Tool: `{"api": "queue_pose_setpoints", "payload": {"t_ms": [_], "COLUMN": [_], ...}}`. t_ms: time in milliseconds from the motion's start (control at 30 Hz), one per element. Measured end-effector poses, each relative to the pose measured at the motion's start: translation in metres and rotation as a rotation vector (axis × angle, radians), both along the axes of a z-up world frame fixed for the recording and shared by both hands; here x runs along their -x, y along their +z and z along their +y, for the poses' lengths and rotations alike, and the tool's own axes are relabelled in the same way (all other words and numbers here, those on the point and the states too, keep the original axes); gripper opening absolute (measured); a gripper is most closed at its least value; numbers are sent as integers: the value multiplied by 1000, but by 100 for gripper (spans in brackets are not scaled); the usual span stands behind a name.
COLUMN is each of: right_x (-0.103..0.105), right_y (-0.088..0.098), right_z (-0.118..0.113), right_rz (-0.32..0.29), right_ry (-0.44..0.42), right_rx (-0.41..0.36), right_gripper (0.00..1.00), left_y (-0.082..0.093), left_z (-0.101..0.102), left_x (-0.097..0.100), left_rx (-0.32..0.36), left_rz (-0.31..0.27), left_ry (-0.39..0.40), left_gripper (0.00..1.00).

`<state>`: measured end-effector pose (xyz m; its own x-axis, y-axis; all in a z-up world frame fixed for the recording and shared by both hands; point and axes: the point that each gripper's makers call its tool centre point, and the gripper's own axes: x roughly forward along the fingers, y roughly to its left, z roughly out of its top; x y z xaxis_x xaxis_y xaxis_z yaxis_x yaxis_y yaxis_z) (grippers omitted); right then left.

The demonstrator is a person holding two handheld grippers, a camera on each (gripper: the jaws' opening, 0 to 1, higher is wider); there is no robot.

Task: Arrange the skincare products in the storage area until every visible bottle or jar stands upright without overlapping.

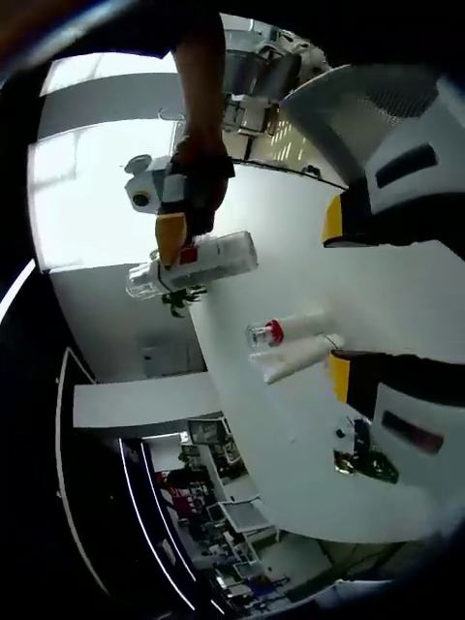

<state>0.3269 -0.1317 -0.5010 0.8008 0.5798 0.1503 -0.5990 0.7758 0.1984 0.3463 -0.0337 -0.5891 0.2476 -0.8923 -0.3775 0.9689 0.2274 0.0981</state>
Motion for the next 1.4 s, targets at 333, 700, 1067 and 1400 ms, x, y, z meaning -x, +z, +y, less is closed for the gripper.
{"api": "queue_pose_setpoints", "payload": {"t_ms": [333, 700, 1067, 1400], "right_x": [-26, -51, -57, -55], "right_y": [-78, -168, -187, -209], "right_z": [-33, -24, -22, -30], "right_rz": [-43, -121, -197, -217], "right_ry": [30, 160, 237, 217], "right_rx": [174, 336, 472, 487], "right_gripper": [13, 13, 14, 14], "left_y": [-33, -58, -72, -77], "left_z": [22, 52, 52, 56], "left_x": [-58, -75, -84, -90], "left_rx": [73, -47, -83, -103], "left_rz": [3, 16, 32, 35], "left_ry": [143, 215, 243, 282], "left_gripper": [40, 60, 63, 62]}}
